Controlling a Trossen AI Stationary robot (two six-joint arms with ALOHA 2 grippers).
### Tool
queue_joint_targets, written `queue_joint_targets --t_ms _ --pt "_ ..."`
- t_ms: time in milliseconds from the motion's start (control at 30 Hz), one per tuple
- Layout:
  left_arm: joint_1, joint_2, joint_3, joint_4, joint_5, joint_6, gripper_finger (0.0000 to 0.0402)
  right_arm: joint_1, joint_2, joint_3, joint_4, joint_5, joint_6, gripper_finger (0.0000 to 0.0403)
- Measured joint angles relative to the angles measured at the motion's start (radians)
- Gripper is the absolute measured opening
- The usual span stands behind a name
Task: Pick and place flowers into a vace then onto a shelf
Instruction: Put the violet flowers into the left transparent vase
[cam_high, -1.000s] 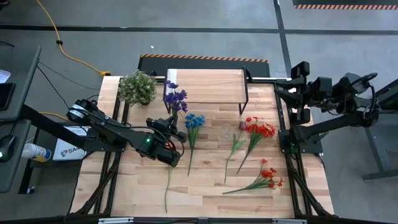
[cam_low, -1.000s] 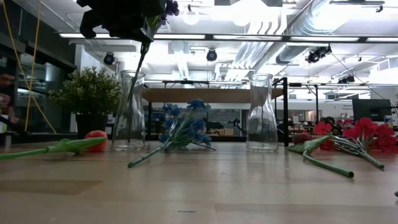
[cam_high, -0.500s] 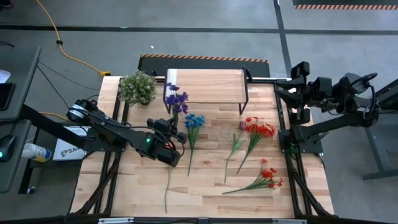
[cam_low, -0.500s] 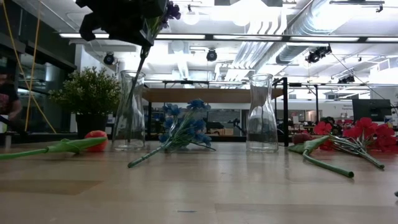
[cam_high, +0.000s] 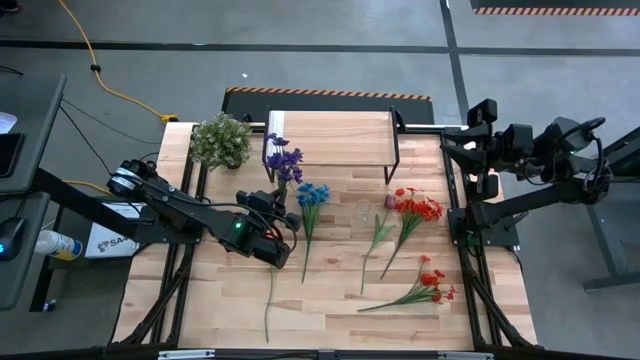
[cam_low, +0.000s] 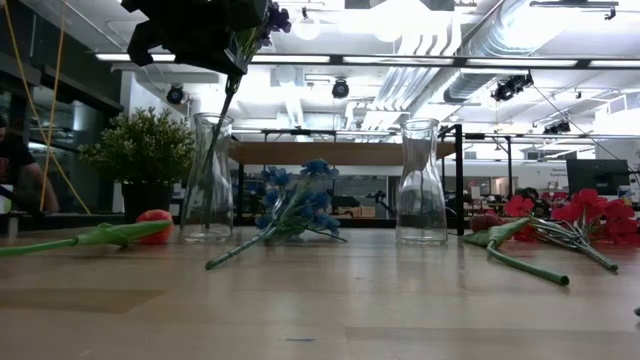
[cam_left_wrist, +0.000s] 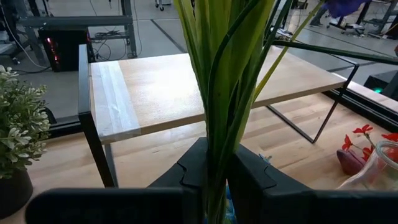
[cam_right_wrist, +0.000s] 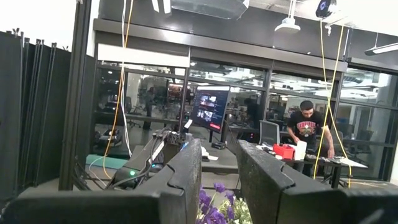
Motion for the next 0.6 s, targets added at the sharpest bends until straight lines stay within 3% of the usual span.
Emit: queue_joint_targets --t_ms 600 --pt "0.000 0.000 0.000 0.000 0.007 0.018 0.0088 0.000 0.000 0.000 -0.002 0.000 0.000 0.0094"
